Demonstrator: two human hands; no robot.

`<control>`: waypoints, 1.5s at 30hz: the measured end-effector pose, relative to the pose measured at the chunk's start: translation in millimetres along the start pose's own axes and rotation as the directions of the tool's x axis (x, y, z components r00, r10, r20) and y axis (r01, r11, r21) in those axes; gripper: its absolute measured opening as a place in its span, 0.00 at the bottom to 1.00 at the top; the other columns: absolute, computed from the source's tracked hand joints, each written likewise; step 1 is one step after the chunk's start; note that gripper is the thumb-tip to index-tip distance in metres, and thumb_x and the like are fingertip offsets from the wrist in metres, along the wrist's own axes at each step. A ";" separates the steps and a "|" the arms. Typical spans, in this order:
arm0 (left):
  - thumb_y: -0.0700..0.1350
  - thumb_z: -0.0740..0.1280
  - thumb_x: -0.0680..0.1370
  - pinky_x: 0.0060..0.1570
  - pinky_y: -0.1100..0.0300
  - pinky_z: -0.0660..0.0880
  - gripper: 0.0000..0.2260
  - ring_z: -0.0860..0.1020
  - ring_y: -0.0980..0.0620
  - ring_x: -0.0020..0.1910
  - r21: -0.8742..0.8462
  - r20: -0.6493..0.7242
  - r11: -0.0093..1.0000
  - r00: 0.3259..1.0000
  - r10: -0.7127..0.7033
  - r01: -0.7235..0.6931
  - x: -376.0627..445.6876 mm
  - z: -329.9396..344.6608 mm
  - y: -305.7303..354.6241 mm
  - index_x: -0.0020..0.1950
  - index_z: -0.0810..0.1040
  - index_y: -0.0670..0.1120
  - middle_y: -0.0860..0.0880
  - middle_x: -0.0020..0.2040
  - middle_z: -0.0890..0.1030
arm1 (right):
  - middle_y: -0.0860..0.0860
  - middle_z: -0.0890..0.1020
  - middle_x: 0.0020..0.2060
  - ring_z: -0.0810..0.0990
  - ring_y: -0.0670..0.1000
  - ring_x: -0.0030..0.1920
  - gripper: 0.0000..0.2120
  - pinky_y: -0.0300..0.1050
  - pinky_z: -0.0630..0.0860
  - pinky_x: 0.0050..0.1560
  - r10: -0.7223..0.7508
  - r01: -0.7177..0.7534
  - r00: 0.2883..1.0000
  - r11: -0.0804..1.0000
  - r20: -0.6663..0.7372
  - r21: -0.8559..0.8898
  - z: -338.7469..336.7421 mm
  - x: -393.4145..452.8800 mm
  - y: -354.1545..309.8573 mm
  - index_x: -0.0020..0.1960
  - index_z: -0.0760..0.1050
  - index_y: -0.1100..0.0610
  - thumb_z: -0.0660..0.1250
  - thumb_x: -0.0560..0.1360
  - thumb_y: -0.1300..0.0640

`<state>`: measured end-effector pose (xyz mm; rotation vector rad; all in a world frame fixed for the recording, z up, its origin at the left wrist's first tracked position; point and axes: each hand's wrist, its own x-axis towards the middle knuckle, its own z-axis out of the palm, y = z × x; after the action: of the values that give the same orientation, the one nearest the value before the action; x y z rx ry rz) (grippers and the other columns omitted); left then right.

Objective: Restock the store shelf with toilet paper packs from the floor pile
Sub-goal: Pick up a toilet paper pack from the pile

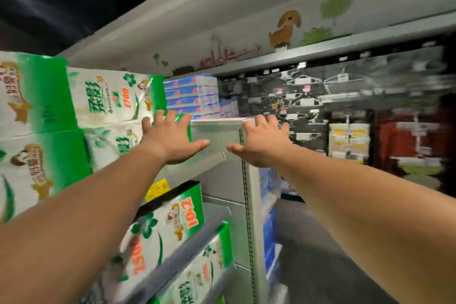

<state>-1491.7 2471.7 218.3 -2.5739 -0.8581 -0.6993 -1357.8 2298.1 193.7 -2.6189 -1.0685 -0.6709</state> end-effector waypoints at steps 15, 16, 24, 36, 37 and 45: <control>0.78 0.54 0.72 0.73 0.37 0.59 0.43 0.61 0.38 0.76 -0.334 0.139 0.835 0.853 0.503 -0.438 -41.3 51.4 323.1 0.80 0.60 0.54 0.43 0.77 0.65 | 0.58 0.61 0.78 0.56 0.65 0.77 0.42 0.70 0.56 0.73 0.568 -0.538 0.811 0.818 0.139 -0.204 3.7 -178.9 272.0 0.80 0.57 0.49 0.54 0.75 0.24; 0.79 0.54 0.72 0.73 0.36 0.59 0.43 0.60 0.38 0.76 -0.347 0.167 0.820 0.831 0.531 -0.455 -46.6 63.5 340.6 0.80 0.61 0.54 0.43 0.77 0.65 | 0.58 0.62 0.77 0.58 0.65 0.76 0.42 0.70 0.58 0.72 0.598 -0.563 0.786 0.797 0.154 -0.220 15.1 -189.3 282.6 0.79 0.59 0.50 0.54 0.75 0.24; 0.79 0.53 0.72 0.72 0.34 0.59 0.43 0.59 0.37 0.77 -0.407 0.336 0.721 0.642 0.689 -0.560 -70.8 167.6 444.5 0.79 0.61 0.54 0.43 0.78 0.64 | 0.58 0.60 0.78 0.55 0.65 0.78 0.43 0.68 0.56 0.73 0.791 -0.753 0.545 0.608 0.278 -0.254 118.9 -261.4 337.5 0.80 0.59 0.51 0.54 0.75 0.24; 0.76 0.55 0.74 0.72 0.37 0.61 0.40 0.62 0.38 0.76 -0.461 0.382 0.611 0.478 0.791 -0.643 -48.6 260.0 615.3 0.79 0.63 0.53 0.43 0.76 0.68 | 0.58 0.61 0.79 0.57 0.65 0.77 0.43 0.68 0.58 0.73 0.871 -0.842 0.367 0.460 0.326 -0.282 224.9 -274.9 461.8 0.81 0.58 0.50 0.53 0.75 0.24; 0.76 0.55 0.74 0.71 0.37 0.61 0.40 0.62 0.38 0.76 -0.469 0.382 0.610 0.477 0.792 -0.639 -44.0 267.2 634.5 0.79 0.63 0.53 0.44 0.76 0.68 | 0.58 0.61 0.79 0.57 0.65 0.77 0.43 0.68 0.58 0.73 0.876 -0.844 0.355 0.451 0.327 -0.291 231.1 -275.1 481.4 0.81 0.58 0.50 0.53 0.75 0.24; 0.72 0.57 0.77 0.71 0.38 0.62 0.35 0.64 0.38 0.75 -0.560 0.364 0.615 0.501 0.785 -0.556 8.4 291.4 799.9 0.78 0.65 0.53 0.44 0.76 0.69 | 0.59 0.61 0.78 0.57 0.65 0.77 0.43 0.67 0.58 0.73 0.861 -0.818 0.359 0.476 0.361 -0.323 249.2 -236.0 658.7 0.80 0.59 0.51 0.53 0.75 0.24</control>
<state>-882.0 1999.7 -142.7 -3.1607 0.3145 0.2457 -959.6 1785.4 -167.2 -2.9365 0.4085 0.2255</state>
